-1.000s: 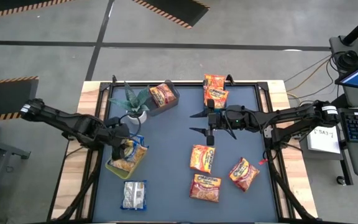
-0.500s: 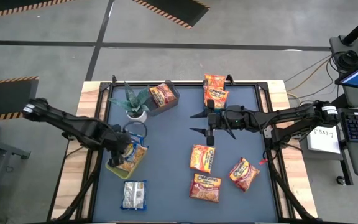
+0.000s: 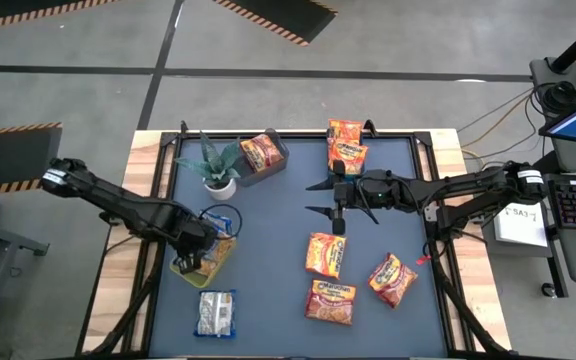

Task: Sort Maruchan noodles
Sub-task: Put the orange noodle pack into the blue bin

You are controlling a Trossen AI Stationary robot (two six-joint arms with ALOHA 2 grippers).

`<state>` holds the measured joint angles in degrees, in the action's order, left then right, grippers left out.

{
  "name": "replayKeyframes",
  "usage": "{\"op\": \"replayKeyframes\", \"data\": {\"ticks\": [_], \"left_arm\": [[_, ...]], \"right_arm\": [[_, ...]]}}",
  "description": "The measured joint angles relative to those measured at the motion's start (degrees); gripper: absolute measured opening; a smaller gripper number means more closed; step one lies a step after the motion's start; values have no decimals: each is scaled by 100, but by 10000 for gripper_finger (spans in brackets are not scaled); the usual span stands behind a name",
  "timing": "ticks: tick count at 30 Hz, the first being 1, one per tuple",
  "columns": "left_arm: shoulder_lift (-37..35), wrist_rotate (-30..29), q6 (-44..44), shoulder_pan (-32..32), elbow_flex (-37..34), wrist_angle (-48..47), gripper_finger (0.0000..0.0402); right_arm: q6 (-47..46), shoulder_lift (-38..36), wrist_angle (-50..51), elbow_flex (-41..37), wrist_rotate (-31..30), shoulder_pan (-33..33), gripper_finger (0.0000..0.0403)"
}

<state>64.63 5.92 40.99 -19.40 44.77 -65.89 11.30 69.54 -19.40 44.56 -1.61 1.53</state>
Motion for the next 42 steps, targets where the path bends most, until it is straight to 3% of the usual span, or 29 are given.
{"op": "replayKeyframes", "data": {"ticks": [4, 8, 12, 17, 20, 24, 28, 34, 42], "left_arm": [[-20, 12, -18, -4, 462, -195, 1], [-31, -874, -713, -4, 982, 188, 1], [-32, -1649, -2026, -2, 1226, 1377, 1], [130, -2143, -4078, 20, 1211, 3084, 1], [334, -2193, -5097, 110, 1207, 3647, 1], [631, -2209, -5860, 360, 1204, 4052, 1], [886, -2135, -6073, 618, 1202, 4192, 1], [1077, -1363, -6300, 939, 1198, 4340, 1], [1086, -1248, -6465, 1190, 1198, 4337, 1]], "right_arm": [[-91, 0, 5, 0, -1, -1, 217], [-544, 0, 106, 0, -107, 1, 217], [-1264, 0, 529, 2, -145, 1, 217], [-2148, 0, 1935, 266, -94, -15, 211], [-2582, 0, 2643, 445, -75, -15, 201], [-3094, 0, 3124, 626, 474, -24, 184], [-3640, 0, 3471, 707, 924, -112, 165], [-4268, 18, 3642, 533, 1262, -323, 129], [-3543, 883, 3937, 466, 1235, -426, 70]]}}
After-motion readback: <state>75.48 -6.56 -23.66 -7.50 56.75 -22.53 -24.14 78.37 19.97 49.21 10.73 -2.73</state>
